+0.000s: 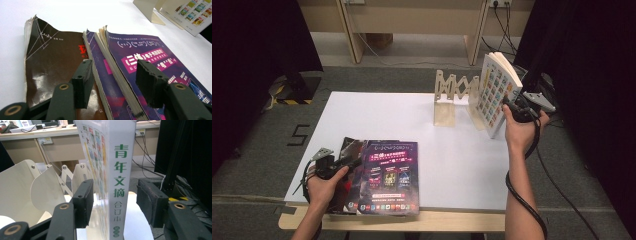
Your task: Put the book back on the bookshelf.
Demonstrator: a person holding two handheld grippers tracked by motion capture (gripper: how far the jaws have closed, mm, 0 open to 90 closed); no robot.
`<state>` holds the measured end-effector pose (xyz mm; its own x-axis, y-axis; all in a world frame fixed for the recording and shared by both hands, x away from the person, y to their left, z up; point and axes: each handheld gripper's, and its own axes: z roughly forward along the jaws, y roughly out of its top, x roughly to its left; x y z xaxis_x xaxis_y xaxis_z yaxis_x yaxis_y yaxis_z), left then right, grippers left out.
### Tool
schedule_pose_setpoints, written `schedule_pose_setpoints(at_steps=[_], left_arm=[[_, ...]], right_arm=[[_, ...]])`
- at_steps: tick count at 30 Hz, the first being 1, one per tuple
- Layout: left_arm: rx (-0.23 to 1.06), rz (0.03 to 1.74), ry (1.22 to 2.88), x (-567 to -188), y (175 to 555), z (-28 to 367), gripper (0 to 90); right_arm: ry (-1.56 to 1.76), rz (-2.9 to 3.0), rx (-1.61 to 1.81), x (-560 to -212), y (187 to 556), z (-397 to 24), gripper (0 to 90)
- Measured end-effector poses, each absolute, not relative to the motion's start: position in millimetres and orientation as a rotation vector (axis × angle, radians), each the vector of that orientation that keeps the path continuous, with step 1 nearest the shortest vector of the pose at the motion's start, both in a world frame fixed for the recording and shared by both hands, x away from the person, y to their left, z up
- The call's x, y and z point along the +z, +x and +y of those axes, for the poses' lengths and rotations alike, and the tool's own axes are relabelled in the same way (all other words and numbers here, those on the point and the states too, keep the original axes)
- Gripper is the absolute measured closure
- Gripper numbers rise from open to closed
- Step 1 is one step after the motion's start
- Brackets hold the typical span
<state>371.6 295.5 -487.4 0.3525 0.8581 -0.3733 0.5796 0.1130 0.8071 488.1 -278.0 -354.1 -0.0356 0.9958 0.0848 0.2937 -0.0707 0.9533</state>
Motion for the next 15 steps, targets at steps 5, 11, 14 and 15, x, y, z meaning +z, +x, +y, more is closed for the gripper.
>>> schedule_pose_setpoints(at_steps=[5,11,14,15], left_arm=[[0.334,1.332,1.574,-487.2,371.6,295.1,47.0],[0.333,1.331,1.580,-486.8,371.4,294.5,47.0],[0.331,1.329,1.579,-486.5,371.3,293.6,47.0],[0.332,1.329,1.580,-486.3,371.2,293.4,47.0]], right_arm=[[1.465,1.424,1.152,-354.7,482.0,-276.4,48.0],[1.451,1.437,1.135,-358.3,473.6,-272.9,48.0],[1.456,1.439,1.132,-358.8,470.8,-272.7,48.0],[1.455,1.441,1.129,-358.9,470.0,-273.0,48.0]])
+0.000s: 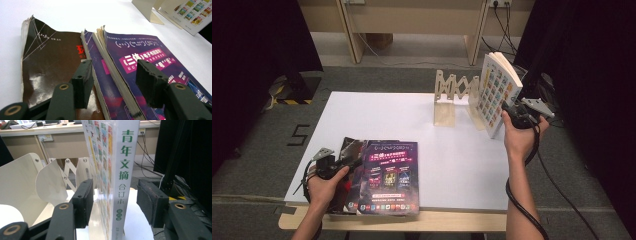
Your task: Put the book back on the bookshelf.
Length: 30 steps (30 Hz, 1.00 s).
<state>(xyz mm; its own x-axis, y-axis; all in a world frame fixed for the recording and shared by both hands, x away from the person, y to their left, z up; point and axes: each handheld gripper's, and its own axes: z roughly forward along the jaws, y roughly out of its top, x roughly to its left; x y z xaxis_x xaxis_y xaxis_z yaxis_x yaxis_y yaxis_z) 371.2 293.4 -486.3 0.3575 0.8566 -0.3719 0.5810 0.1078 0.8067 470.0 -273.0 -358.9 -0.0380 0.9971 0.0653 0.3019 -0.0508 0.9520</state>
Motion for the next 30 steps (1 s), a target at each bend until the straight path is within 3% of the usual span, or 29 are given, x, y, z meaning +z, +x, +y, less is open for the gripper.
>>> schedule_pose_setpoints(at_steps=[30], left_arm=[[0.300,1.333,1.634,-485.4,378.4,282.6,47.4]], right_arm=[[1.495,1.476,1.130,-374.0,421.1,-250.0,52.5]])
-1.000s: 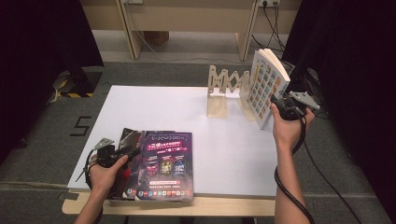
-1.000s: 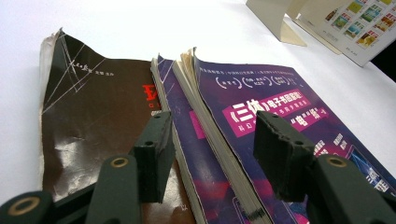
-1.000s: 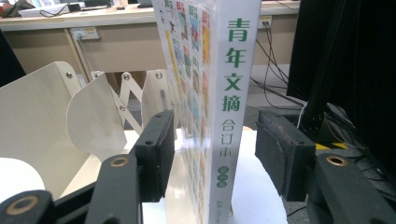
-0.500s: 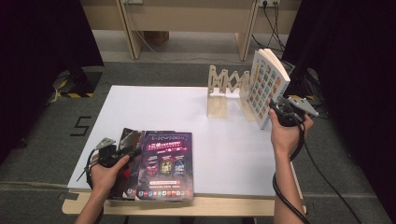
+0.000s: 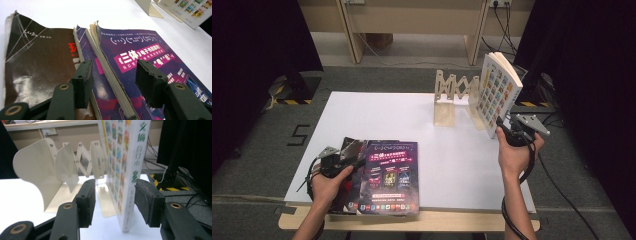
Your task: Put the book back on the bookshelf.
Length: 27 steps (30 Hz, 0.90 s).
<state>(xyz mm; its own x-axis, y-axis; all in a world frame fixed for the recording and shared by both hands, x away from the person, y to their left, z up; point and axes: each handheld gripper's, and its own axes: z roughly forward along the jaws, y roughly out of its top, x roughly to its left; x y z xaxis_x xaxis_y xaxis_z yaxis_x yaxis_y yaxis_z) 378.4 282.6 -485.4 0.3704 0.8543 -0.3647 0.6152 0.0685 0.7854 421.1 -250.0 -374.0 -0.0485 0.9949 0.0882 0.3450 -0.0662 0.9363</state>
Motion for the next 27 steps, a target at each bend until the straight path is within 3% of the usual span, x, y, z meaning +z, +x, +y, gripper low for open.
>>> schedule_pose_setpoints(at_steps=[10,27], left_arm=[[0.287,1.349,1.695,-487.7,388.0,274.1,50.4],[0.269,1.377,1.715,-488.6,394.1,266.7,51.2]], right_arm=[[1.507,1.607,1.143,-396.0,407.9,-221.0,55.0],[1.482,1.965,1.209,-439.6,418.2,-131.0,55.1]])
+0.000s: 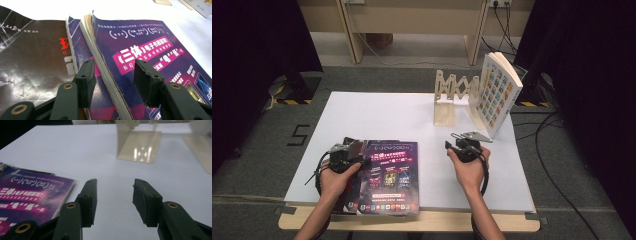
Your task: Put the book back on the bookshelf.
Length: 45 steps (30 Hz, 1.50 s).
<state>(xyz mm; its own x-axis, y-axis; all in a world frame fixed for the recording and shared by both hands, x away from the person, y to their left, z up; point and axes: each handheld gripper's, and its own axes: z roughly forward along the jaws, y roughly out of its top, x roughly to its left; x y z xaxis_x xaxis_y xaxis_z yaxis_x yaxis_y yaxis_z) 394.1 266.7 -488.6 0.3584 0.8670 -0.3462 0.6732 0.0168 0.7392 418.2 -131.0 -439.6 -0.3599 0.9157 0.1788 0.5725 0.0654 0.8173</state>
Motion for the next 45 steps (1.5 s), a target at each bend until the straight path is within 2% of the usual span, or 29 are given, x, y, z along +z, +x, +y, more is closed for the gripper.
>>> schedule_pose_setpoints(at_steps=[16,28,32,35,38,41,45], left_arm=[[0.258,1.382,1.720,-488.2,393.7,263.4,52.0],[0.219,1.411,1.695,-486.4,396.3,262.1,54.8],[0.198,1.409,1.629,-476.5,393.9,263.4,60.5],[0.134,1.369,1.557,-468.6,391.7,261.8,63.9],[0.055,1.356,1.559,-472.2,392.3,254.0,64.2],[0.115,1.378,1.619,-477.8,391.3,247.9,65.7],[0.133,1.370,1.638,-479.1,390.0,250.9,79.1]], right_arm=[[1.483,2.243,1.209,-474.0,428.2,-59.4,54.0],[1.501,2.324,1.234,-488.9,424.7,-40.6,50.5],[1.501,2.300,1.226,-489.3,421.9,-37.9,49.9],[1.492,2.294,1.227,-489.8,421.8,-37.7,49.7],[1.504,2.293,1.221,-489.0,421.1,-36.9,49.7],[1.490,2.299,1.227,-489.6,422.0,-37.9,49.7],[1.497,2.309,1.229,-489.1,422.5,-38.5,49.6]])
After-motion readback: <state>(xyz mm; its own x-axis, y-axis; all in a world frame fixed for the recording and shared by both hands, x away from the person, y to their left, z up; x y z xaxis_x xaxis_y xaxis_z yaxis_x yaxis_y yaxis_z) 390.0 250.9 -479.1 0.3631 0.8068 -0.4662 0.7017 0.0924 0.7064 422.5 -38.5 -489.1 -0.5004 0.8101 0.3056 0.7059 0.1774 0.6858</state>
